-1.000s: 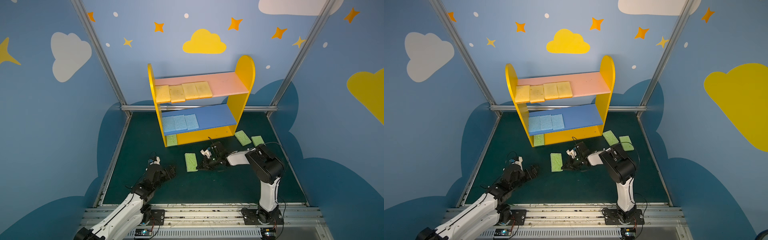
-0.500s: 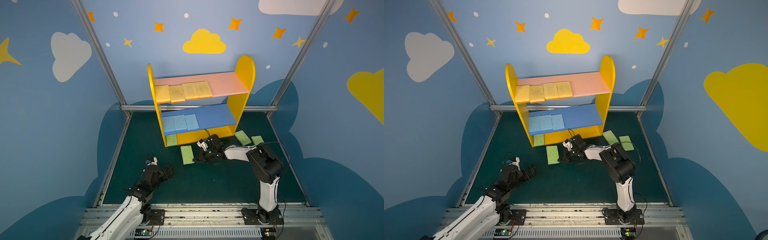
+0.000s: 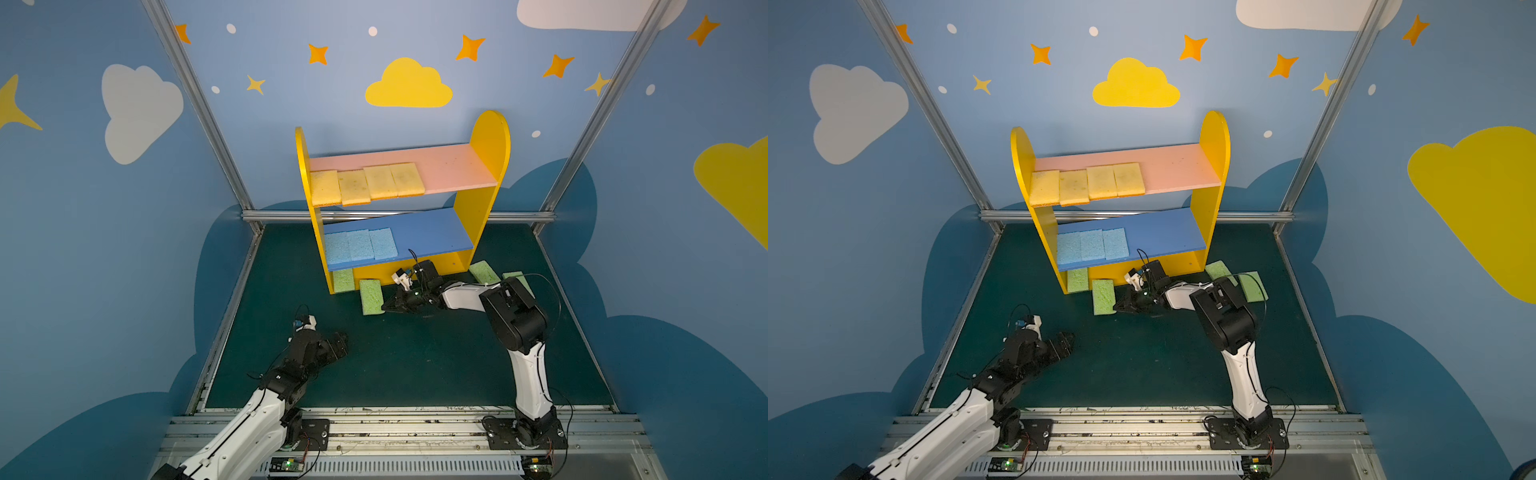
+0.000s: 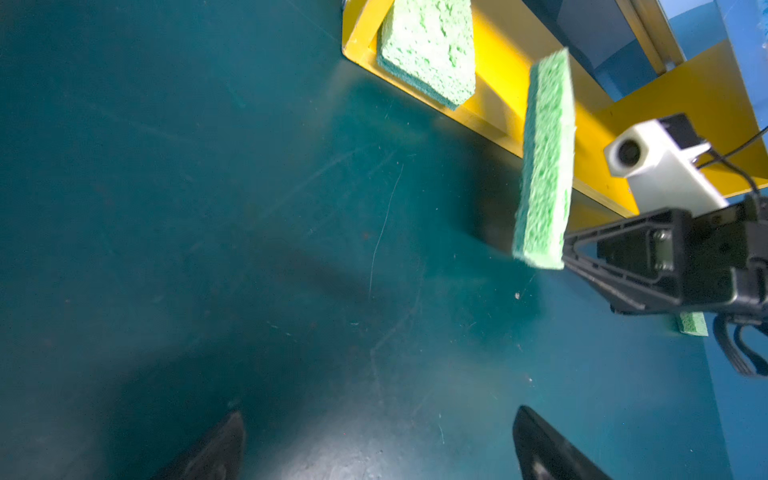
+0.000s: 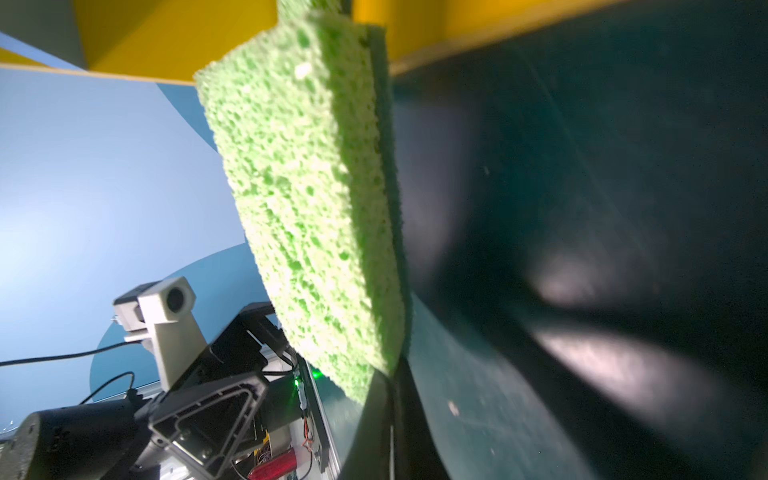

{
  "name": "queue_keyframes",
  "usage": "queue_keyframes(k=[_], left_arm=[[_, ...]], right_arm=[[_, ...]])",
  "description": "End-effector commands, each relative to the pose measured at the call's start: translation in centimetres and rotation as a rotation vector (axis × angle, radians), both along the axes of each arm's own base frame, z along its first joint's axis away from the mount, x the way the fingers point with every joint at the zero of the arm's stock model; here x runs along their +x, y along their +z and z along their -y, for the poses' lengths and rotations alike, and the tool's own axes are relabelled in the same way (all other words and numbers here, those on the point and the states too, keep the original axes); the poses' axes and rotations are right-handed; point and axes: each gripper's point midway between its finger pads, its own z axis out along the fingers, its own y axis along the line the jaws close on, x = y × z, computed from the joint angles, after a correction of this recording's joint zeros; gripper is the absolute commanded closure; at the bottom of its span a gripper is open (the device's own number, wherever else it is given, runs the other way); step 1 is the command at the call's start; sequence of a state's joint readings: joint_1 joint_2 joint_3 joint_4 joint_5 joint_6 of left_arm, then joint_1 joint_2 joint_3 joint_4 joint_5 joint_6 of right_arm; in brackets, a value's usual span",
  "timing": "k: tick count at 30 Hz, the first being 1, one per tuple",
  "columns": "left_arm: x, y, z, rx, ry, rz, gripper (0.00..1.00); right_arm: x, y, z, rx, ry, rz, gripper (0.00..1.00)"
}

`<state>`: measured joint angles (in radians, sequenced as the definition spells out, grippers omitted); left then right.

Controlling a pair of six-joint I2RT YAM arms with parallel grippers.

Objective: Place and organize the cleaning sponges onto the shelf

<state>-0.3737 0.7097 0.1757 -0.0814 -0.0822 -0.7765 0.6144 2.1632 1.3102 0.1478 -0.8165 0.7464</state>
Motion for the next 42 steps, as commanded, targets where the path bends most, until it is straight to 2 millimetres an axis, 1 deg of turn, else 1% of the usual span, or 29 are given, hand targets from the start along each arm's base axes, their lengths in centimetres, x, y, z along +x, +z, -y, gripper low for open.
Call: queue_keyframes(k=[1,7,12,21,33,39,40,42], left_arm=[[0.2,0.5,0.1,0.004,-0.012,0.025,0.01],[0.5,1.4,0.1,0.000,-0.017,0.068,0.00],[0.5,1.4,0.2,-0.002,-0.022,0.067,0.00],[0.6,1.3,0.3,0.003,-0.025,0.063,0.01],[0.8,1.2,0.4,0.009,-0.029,0.048,0.01],[0.9,1.2,0.5,0.010,-0.032,0.044,0.01],[0.9,1.2,0.5,0.009,-0.031,0.044,0.01],[0.9,1.3,0.5,0.010,-0.032,0.045,0.01]], right_arm=[[1.2,0.3,-0.3,0.025,0.007,0.008,1.00],[2.8,0.0,-0.7,0.023,0.001,-0.003,1.00],[4.4,-0.4,-0.9,0.032,-0.009,-0.019,1.00],[6.4,-0.8,-1.1,0.018,-0.011,-0.014,1.00],[8.0,-1.6,-1.4,-0.016,-0.011,-0.005,1.00],[8.6,-1.4,-1.6,-0.013,-0.005,-0.007,1.00],[8.6,-1.4,-1.6,-0.011,-0.005,-0.007,0.99],[8.5,-1.5,-1.6,-0.011,-0.004,-0.009,0.89]])
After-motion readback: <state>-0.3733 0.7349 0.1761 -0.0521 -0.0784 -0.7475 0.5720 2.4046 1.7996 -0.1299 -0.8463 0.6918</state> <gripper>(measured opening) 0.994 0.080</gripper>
